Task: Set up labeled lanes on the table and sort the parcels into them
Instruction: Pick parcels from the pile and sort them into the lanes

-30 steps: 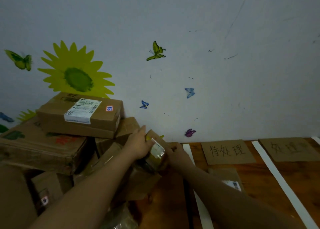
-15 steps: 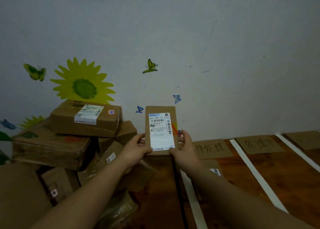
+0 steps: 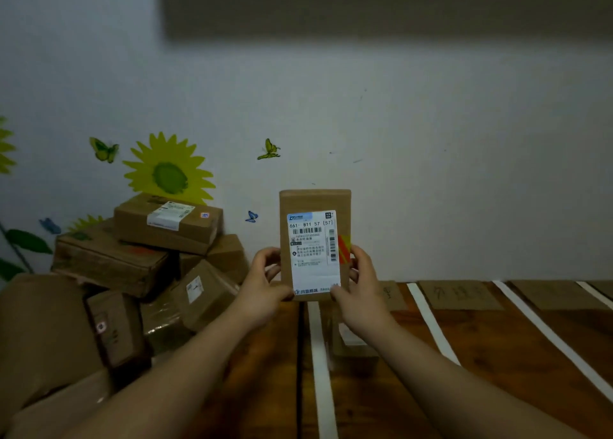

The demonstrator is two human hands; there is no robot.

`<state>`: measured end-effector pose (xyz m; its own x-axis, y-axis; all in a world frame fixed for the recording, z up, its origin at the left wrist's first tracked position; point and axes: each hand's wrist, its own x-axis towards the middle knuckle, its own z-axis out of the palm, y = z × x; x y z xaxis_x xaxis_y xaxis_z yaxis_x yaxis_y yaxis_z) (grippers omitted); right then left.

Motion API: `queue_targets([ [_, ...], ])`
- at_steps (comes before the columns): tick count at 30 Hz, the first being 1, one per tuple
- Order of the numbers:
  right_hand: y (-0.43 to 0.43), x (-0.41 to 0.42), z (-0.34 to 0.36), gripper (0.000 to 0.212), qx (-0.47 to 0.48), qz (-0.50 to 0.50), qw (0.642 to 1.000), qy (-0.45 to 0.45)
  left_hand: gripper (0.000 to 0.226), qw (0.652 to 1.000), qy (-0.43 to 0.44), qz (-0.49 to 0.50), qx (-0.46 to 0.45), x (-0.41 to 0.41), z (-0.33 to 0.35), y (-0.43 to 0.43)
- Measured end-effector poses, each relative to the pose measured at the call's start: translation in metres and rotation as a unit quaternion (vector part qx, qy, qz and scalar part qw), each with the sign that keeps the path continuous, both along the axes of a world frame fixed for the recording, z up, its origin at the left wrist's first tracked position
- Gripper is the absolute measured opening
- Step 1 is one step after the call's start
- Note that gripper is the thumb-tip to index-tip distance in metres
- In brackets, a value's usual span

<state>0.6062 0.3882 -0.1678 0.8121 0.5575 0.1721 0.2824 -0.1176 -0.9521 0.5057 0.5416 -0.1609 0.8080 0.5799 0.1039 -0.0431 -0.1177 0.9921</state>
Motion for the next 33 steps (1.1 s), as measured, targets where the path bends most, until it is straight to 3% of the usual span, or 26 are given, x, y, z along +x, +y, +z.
queue_targets([
  [8, -0.147, 0.017, -0.05, 0.08, -0.125, -0.021, 0.992, 0.011, 0.067, 0.992, 0.113, -0.047, -0.006, 0.027, -0.053, -0.141],
  [16, -0.192, 0.045, -0.091, 0.087, -0.193, -0.033, 0.98, 0.036, 0.062, 0.969, 0.21, -0.114, 0.062, 0.058, -0.095, -0.178],
  [21, -0.18, 0.067, -0.112, 0.045, -0.206, -0.009, 0.978, 0.022, 0.048, 0.954, 0.243, -0.164, 0.06, 0.085, -0.128, -0.174],
  [28, -0.178, 0.098, -0.158, 0.067, -0.276, 0.026, 0.958, 0.077, 0.062, 0.939, 0.266, -0.18, 0.122, 0.113, -0.171, -0.171],
  [33, -0.176, 0.122, -0.18, 0.079, -0.323, 0.075, 0.94, 0.083, 0.075, 0.903, 0.313, -0.197, 0.219, 0.122, -0.191, -0.176],
])
